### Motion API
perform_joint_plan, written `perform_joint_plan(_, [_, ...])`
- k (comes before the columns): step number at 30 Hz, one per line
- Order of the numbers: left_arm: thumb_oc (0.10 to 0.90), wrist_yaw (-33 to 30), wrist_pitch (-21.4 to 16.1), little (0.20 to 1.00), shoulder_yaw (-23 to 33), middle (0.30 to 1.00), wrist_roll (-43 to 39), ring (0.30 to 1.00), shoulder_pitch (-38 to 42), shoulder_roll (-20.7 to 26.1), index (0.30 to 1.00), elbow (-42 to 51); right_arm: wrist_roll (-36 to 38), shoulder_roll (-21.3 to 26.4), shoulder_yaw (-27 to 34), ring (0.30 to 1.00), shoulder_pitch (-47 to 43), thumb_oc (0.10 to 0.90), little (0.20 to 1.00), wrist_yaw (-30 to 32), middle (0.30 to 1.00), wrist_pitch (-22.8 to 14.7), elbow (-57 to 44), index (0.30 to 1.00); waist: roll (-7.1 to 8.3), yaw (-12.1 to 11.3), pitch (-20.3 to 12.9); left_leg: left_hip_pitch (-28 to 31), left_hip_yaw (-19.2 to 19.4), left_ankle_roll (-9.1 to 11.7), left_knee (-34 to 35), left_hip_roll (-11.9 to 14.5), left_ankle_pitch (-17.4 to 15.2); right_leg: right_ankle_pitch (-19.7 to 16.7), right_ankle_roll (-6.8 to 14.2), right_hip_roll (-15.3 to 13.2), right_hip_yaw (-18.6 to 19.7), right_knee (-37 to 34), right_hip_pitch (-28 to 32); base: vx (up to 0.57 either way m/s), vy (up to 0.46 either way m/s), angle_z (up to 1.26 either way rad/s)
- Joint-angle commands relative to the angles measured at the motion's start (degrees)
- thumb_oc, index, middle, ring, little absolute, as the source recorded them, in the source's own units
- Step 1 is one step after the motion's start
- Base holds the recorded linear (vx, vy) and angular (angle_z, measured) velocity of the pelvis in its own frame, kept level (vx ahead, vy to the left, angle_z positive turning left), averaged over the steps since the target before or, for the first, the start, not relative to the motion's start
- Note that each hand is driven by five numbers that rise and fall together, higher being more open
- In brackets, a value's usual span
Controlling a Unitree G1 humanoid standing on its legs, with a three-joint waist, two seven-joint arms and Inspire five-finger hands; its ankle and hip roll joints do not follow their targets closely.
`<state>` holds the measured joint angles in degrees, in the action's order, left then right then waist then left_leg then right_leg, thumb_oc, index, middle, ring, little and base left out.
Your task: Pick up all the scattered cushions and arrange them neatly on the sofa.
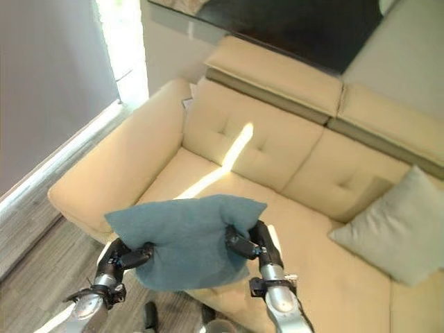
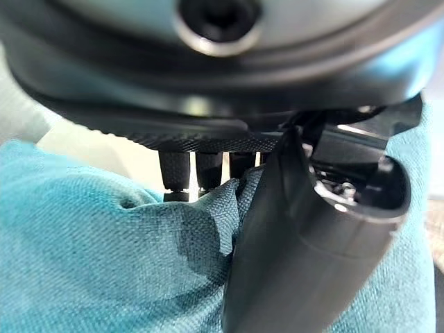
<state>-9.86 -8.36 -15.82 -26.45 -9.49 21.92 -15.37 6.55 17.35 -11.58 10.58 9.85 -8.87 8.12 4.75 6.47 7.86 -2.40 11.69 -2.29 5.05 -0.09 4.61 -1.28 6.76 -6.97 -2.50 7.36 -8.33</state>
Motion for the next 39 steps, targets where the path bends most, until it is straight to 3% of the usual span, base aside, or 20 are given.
perform_joint_plan(1, [0.400, 2.5, -8.1, 0.300, -0.7, 0.300, 1.8, 0.300, 4.6, -2.2, 0.300, 9.7, 0.4, 0.1, 1.5, 0.300, -7.3, 0.400, 0.300, -0.2, 0.300, -6.9, -6.9, 0.300, 0.76, -2.3, -2.4, 1.6, 0.8, 2.5, -3.2, 2.6, -7.4, 2.4, 2.8, 0.4, -5.2, 6.7, 0.2, 0.07, 0.130, -0.79])
perform_joint_plan(2, [0.400, 2.4, -8.0, 0.300, -0.5, 0.300, 1.7, 0.300, 4.3, -2.4, 0.300, 9.9, 0.3, 0.1, 1.1, 0.300, -7.6, 0.400, 0.300, -0.3, 0.300, -6.8, -6.6, 0.300, 0.86, -2.5, -2.7, 2.4, 1.9, 2.4, -2.8, 2.4, -7.7, 2.3, 2.5, -0.2, -8.4, 5.4, 0.0, 0.10, 0.069, -0.74])
perform_joint_plan(3, [0.400, 2.4, -8.0, 0.300, -0.2, 0.300, 1.4, 0.300, 3.8, -2.7, 0.300, 10.0, 0.2, 0.1, 0.8, 0.300, -8.2, 0.400, 0.300, -0.4, 0.300, -6.8, -6.2, 0.300, 0.70, -3.0, -2.8, 3.7, 3.5, 2.4, -2.0, 2.1, -8.2, 2.4, 2.1, -0.5, -14.0, 3.1, 0.3, 0.10, 0.068, -0.74])
perform_joint_plan(4, [0.400, 2.4, -8.0, 0.300, -0.2, 0.300, 1.4, 0.300, 3.8, -2.7, 0.300, 10.0, 0.2, 0.1, 0.8, 0.300, -8.2, 0.400, 0.300, -0.4, 0.300, -6.8, -6.2, 0.300, 0.69, -3.0, -2.7, 3.8, 3.5, 2.4, -1.9, 2.1, -8.2, 2.4, 2.1, -0.5, -14.0, 3.0, 0.4, 0.19, 0.030, -0.76])
perform_joint_plan(5, [0.400, 2.3, -7.9, 0.300, 0.3, 0.300, 0.7, 0.300, 3.5, -3.0, 0.300, 10.1, 0.0, 0.0, 0.7, 0.300, -8.6, 0.400, 0.300, -0.1, 0.300, -6.9, -5.5, 0.300, 0.10, -3.9, -3.1, 5.0, 4.4, 2.9, -1.6, 2.6, -9.6, 2.9, 2.1, -1.1, -21.3, 2.5, -0.3, 0.15, -0.013, -0.77])
perform_joint_plan(7, [0.400, 2.6, -7.9, 0.300, 1.1, 0.300, 0.2, 0.300, 3.3, -3.3, 0.300, 10.0, 0.1, 0.1, 0.8, 0.300, -8.6, 0.400, 0.300, -0.4, 0.300, -6.8, -5.3, 0.300, -0.06, -4.4, -3.1, 5.7, 5.7, 3.0, -2.2, 3.0, -10.1, 2.8, 2.2, -2.1, -25.9, 2.5, -0.4, 0.15, -0.045, -0.87])
perform_joint_plan(10, [0.400, 3.2, -8.3, 0.300, 0.4, 0.300, 0.3, 0.300, 3.6, -4.5, 0.300, 9.8, -0.7, 0.8, 2.1, 0.300, -7.6, 0.400, 0.300, -0.1, 0.300, -7.2, -5.8, 0.300, 0.57, -3.1, -3.6, 6.1, 5.6, 2.8, -4.4, 1.8, -11.9, 2.2, 1.9, 0.2, -21.1, -2.1, 1.7, 0.15, -0.083, -0.40])
perform_joint_plan(12, [0.400, 3.3, -8.5, 0.300, -0.6, 0.300, 0.9, 0.300, 4.4, -4.7, 0.300, 10.1, -0.5, 1.4, 3.1, 0.300, -7.1, 0.400, 0.300, 0.4, 0.300, -7.4, -6.7, 0.300, 0.37, -2.6, -4.2, 5.6, 6.4, 3.9, -8.0, 2.2, -13.6, 2.3, 1.0, 0.9, -21.0, -4.7, 3.8, 0.10, -0.109, 0.16])
perform_joint_plan(14, [0.400, 3.5, -8.7, 0.300, -0.8, 0.300, 1.2, 0.300, 4.8, -4.7, 0.300, 10.6, -0.2, 1.8, 3.6, 0.300, -6.9, 0.400, 0.300, 0.6, 0.300, -7.7, -7.5, 0.300, 0.96, -2.1, -4.3, 4.4, 7.2, 4.1, -11.1, 2.2, -13.1, 1.3, 0.2, 0.7, -21.2, -5.9, 4.1, 0.01, -0.101, 0.09])
perform_joint_plan(15, [0.400, 2.5, -9.0, 0.300, -1.1, 0.300, 1.4, 0.300, 5.7, -4.7, 0.300, 11.3, 1.3, 2.9, 3.5, 0.300, -7.4, 0.400, 0.300, 0.8, 0.300, -7.6, -7.7, 0.300, 1.02, -2.7, -3.7, 0.7, 4.8, 6.0, -20.9, 4.2, -11.5, 1.6, -1.1, 1.6, -19.2, -7.8, 6.2, 0.04, -0.058, 0.10])
perform_joint_plan(17, [0.400, 2.4, -9.1, 0.300, -1.1, 0.300, 1.2, 0.300, 5.9, -4.9, 0.300, 11.4, 1.3, 3.2, 3.3, 0.300, -7.5, 0.400, 0.300, 0.7, 0.300, -7.5, -7.6, 0.300, 1.02, -3.0, -3.6, -0.5, 3.2, 6.1, -21.6, 4.1, -11.5, 1.8, -1.3, 1.7, -18.8, -8.3, 6.5, 0.05, -0.015, -0.40])
perform_joint_plan(18, [0.400, 2.1, -9.3, 0.300, -0.9, 0.300, 0.8, 0.300, 5.7, -5.4, 0.300, 11.9, 1.3, 3.4, 3.2, 0.300, -7.7, 0.400, 0.300, 0.9, 0.300, -7.2, -7.5, 0.300, 1.25, -3.3, -3.8, -2.0, 0.7, 5.8, -19.3, 4.0, -12.7, 1.9, -1.0, 1.5, -17.3, -9.1, 7.2, 0.05, 0.027, -0.68])
perform_joint_plan(19, [0.400, 2.1, -9.3, 0.300, -0.9, 0.300, 0.8, 0.300, 5.7, -5.4, 0.300, 11.9, 1.3, 3.4, 3.2, 0.300, -7.7, 0.400, 0.300, 0.9, 0.300, -7.2, -7.5, 0.300, 1.25, -3.3, -3.8, -1.9, 0.7, 5.8, -19.3, 4.0, -12.7, 1.9, -1.0, 1.5, -17.3, -9.1, 7.2, 0.13, 0.080, -0.62])
perform_joint_plan(22, [0.400, 1.1, -9.4, 0.300, -0.6, 0.300, 0.4, 0.300, 5.8, -5.5, 0.300, 12.5, 0.7, 3.8, 3.1, 0.300, -8.3, 0.400, 0.300, 2.0, 0.300, -7.3, -7.3, 0.300, 0.61, -4.4, -3.7, -3.7, -3.9, 6.8, -11.3, 5.0, -7.5, 2.3, -0.5, 2.2, -14.1, -9.6, 7.9, 0.11, 0.081, -0.51])
perform_joint_plan(23, [0.400, 1.3, -9.6, 0.300, -0.6, 0.300, 0.0, 0.300, 5.9, -5.6, 0.300, 12.7, 0.6, 3.9, 3.2, 0.300, -8.4, 0.400, 0.300, 2.1, 0.300, -7.1, -7.4, 0.300, 0.09, -4.6, -3.6, -2.9, -4.8, 6.9, -9.2, 5.3, -7.3, 2.7, -0.5, 2.6, -13.2, -9.7, 8.3, 0.03, 0.036, -0.50])
perform_joint_plan(31, [0.400, 1.3, -8.9, 0.300, -0.2, 0.300, 0.7, 0.300, 4.7, -5.2, 0.300, 13.9, 0.0, 3.3, 3.8, 0.300, -8.1, 0.400, 0.300, 2.7, 0.300, -6.4, -6.9, 0.300, -2.29, -3.7, -5.9, 4.4, -1.9, 5.9, -0.2, 4.1, -5.8, 2.0, 0.4, 2.6, -10.9, -11.7, 10.3, 0.12, 0.117, -0.23])
perform_joint_plan(39, [0.400, -1.3, -10.3, 0.300, 0.1, 0.300, 1.2, 0.300, 10.7, -4.5, 0.300, 16.0, -2.2, 3.8, 2.7, 0.300, -15.5, 0.400, 0.300, 5.4, 0.300, -6.4, -8.2, 0.300, -2.50, -4.2, -5.8, 1.7, 0.5, 5.3, 0.0, 3.8, -6.5, -0.2, 2.2, 1.7, -9.1, -12.4, 6.3, -0.05, 0.061, -0.17])
